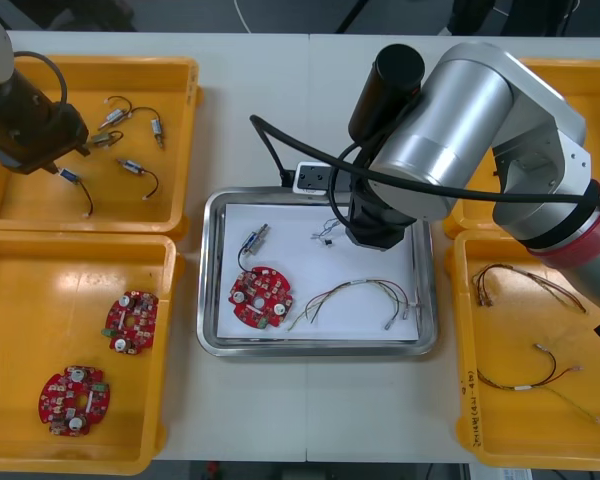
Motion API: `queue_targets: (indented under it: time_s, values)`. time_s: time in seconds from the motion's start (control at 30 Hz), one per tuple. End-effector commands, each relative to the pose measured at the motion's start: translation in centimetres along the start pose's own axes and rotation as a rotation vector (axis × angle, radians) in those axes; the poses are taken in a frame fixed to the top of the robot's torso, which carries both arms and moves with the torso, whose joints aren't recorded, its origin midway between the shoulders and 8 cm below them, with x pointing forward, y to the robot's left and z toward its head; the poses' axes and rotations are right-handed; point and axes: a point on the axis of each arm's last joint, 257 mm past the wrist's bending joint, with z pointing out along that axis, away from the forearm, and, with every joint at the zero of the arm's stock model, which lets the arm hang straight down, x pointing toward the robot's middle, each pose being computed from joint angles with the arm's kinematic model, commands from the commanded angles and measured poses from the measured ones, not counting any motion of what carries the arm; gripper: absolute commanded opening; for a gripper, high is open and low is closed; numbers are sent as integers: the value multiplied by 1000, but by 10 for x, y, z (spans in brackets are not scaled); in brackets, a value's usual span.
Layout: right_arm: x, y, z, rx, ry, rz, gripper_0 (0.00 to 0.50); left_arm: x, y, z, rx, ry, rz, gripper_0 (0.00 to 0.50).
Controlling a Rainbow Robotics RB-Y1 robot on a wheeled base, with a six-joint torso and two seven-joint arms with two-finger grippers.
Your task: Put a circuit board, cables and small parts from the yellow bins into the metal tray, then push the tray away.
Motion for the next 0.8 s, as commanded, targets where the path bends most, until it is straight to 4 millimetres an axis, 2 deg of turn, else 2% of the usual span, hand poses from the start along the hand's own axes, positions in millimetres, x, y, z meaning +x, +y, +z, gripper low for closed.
queue_targets:
  time_s: [0.03, 0.23, 0.4, 0.6, 0.8]
  values:
    - [-4, 15, 18, 15, 3, -68, 0, -9, 23, 4, -58, -32, -83, 500]
    - [4, 28, 37, 15, 26, -93, 0, -10, 36, 18, -68, -31, -110, 500]
    - [13, 34, 47, 11, 48, -125, 0, -14, 40, 29, -67, -58, -102, 500]
    - [22, 27, 51, 31, 52, -141, 0, -14, 41, 32, -62, -55, -109, 500]
    - [31, 10, 58, 75, 75, -155, 0, -11, 40, 33, -57, -44, -112, 500]
